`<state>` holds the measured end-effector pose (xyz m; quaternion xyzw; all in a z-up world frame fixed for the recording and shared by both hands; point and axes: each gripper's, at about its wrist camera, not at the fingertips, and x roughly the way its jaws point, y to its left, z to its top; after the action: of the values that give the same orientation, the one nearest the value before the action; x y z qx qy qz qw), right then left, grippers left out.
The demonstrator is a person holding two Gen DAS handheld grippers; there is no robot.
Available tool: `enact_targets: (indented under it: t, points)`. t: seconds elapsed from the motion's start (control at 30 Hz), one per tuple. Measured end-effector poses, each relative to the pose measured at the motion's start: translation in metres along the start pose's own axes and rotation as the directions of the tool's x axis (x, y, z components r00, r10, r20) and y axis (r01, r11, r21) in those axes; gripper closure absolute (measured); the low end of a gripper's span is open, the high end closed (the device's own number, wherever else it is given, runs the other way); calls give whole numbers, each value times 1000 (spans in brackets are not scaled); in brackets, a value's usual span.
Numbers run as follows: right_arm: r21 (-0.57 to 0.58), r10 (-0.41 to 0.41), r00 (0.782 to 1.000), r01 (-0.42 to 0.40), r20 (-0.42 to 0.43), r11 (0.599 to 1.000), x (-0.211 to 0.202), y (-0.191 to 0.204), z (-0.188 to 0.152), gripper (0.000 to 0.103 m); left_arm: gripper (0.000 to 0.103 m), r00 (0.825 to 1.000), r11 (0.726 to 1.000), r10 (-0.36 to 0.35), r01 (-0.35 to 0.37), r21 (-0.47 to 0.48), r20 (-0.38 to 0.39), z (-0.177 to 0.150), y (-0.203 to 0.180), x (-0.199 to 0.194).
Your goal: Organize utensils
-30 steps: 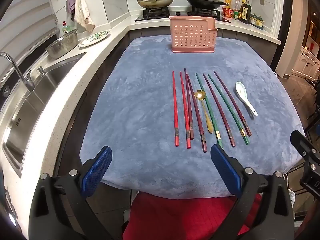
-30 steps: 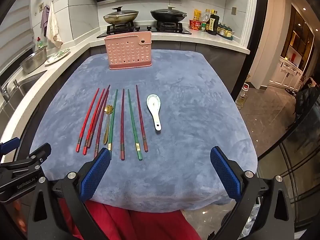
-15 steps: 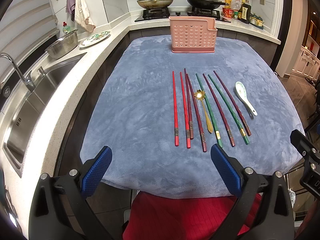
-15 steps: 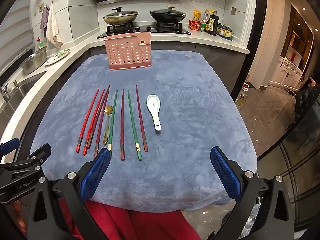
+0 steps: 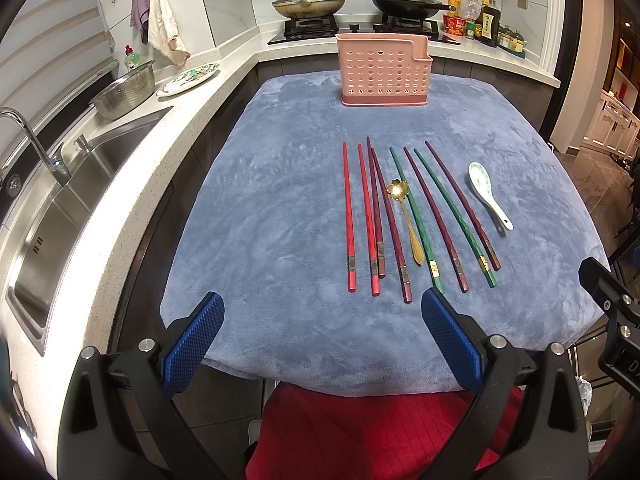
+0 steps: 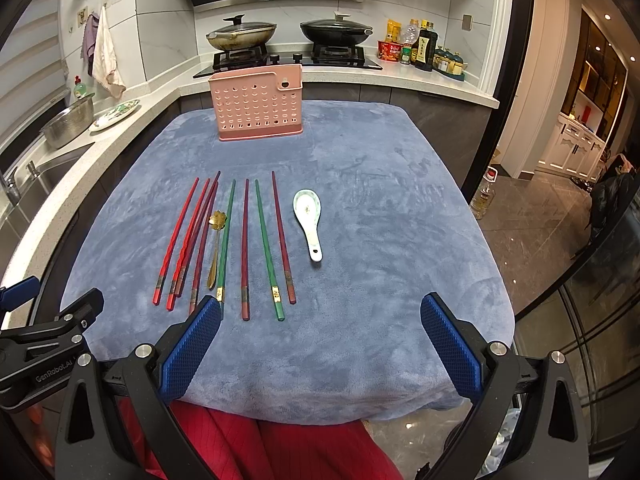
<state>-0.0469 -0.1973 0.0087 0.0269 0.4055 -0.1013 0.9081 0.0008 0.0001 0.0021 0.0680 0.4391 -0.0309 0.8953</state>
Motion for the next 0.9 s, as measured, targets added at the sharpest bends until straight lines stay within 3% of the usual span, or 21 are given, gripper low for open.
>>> enact_targets:
  t: [0.9]
  points:
    - [2, 2, 1000, -2, -1, 1000, 2, 0, 0, 7, 9, 1000, 1000, 4, -4, 2, 1, -2, 2, -3]
